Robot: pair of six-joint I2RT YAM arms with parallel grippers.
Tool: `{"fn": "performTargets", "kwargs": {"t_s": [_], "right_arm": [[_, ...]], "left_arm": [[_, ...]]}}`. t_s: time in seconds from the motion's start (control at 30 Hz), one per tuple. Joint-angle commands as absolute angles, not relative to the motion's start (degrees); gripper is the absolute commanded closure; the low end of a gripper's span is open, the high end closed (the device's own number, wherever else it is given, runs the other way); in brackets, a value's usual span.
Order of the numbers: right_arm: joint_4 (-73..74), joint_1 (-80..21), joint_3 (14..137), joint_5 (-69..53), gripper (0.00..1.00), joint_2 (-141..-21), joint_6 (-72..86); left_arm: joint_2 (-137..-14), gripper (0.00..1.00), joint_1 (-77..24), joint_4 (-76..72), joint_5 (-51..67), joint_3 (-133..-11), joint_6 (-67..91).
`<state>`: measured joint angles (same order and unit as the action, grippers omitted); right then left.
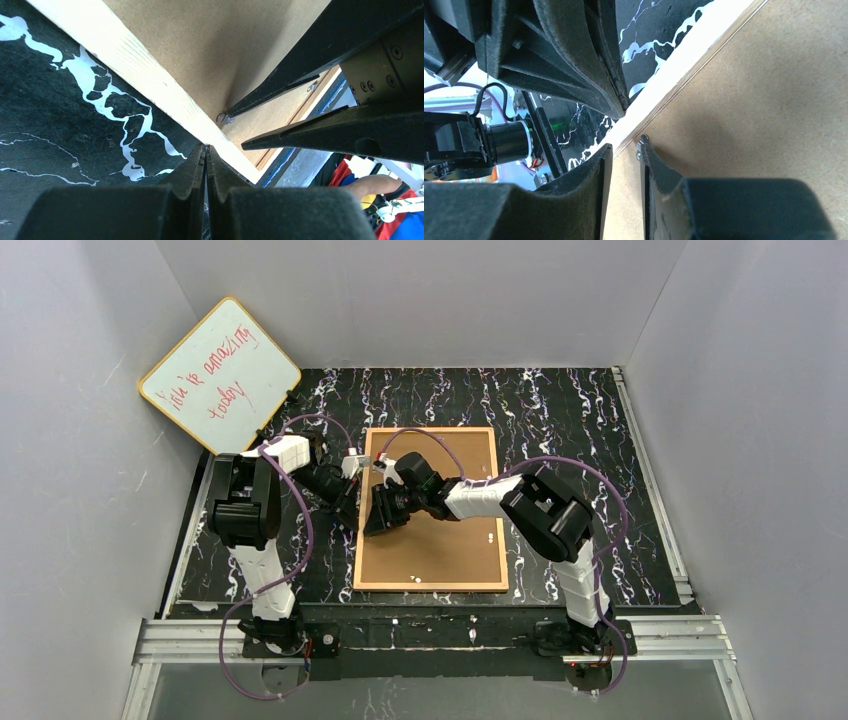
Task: Put the photo into the frame
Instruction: Install the photo frame at the center of the board.
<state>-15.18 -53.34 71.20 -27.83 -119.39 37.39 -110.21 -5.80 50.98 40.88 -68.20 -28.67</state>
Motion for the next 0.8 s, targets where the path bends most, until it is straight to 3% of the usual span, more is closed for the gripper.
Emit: {"fn": "performTargets", "kwargs": {"t_s": [0.0, 0.77], "right_arm": [[-17.95, -53.88, 71.64, -30.67, 0.68, -120.57, 38.05], [-18.13, -54.84, 72.51, -34.53, 0.78, -121.82, 36.41]], "left_arm": [[-110.77, 1.0, -5.89, 47.55, 38.77, -68.61, -29.44], [-111.51, 1.0, -5.89, 47.64, 38.61, -69.07, -29.77]]}}
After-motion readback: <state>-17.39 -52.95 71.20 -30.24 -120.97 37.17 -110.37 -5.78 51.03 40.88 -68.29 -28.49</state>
